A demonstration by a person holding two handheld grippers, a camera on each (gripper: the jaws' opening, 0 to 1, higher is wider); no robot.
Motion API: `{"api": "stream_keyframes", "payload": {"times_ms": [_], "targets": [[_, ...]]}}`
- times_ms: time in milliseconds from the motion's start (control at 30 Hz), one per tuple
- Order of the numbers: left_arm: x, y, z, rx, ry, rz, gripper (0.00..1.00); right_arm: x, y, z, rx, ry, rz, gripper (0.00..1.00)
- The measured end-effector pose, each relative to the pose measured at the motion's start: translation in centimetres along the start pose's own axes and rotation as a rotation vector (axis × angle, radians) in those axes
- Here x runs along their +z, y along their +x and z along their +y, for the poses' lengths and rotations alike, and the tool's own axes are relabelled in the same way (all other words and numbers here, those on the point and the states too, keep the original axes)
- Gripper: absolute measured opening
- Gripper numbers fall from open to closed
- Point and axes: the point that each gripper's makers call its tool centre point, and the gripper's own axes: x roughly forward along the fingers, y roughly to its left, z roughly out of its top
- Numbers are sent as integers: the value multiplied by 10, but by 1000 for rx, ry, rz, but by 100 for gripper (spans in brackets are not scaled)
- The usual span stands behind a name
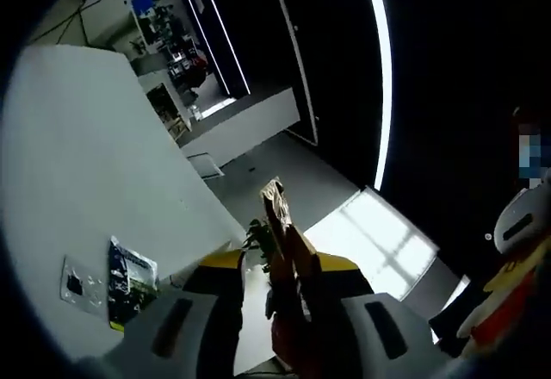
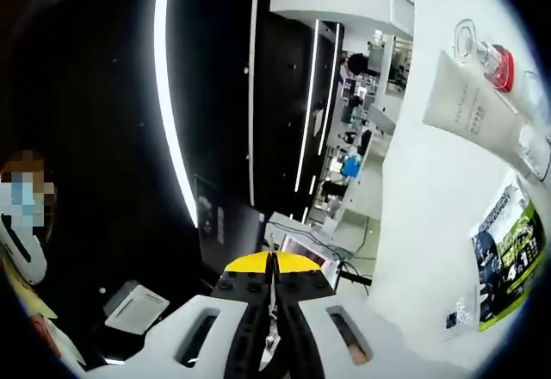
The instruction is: Arrange the skincare products in the storage area until every visible bottle or jar stands upright without overlapping.
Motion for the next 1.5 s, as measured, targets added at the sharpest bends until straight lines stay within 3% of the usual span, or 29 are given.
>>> {"api": "stream_keyframes", "payload": {"times_ms": [233, 433, 567, 667, 800, 867, 900, 1067, 1200, 1367, 1500], "targets": [[6, 0, 0, 10, -60, -64, 16, -1, -1, -4, -20, 11, -17, 1], [3, 1, 2, 27, -53, -56, 11, -4, -2, -7, -32, 18, -27, 1], [4, -1, 5, 41, -45, -55, 0, -7, -4, -6, -31, 8, -15, 2], [3, -1, 7, 56, -38, -46, 1, -8, -4, -5, -33, -21, 7, 2], [2, -4, 10, 80, -53, 26, 0, -8, -10, -10, -37, -178, 108, 12], [0, -8, 11, 86, 4, 104, 0, -2, -16, -9, -20, -292, 157, 16], [1, -9, 11, 93, 21, 123, 0, 0, -18, -8, -18, -298, 179, 17], [3, -17, 4, 68, 38, 271, 0, 11, -28, -3, 32, -526, 354, 31], [-4, -23, 0, 56, 79, 408, 0, 8, -28, 5, 80, -576, 466, 34], [-13, -26, 1, 47, 88, 505, 0, -12, -27, 4, 113, -640, 633, 33], [-22, -32, 6, 59, 106, 583, 0, -26, -31, 0, 123, -635, 740, 28]]}}
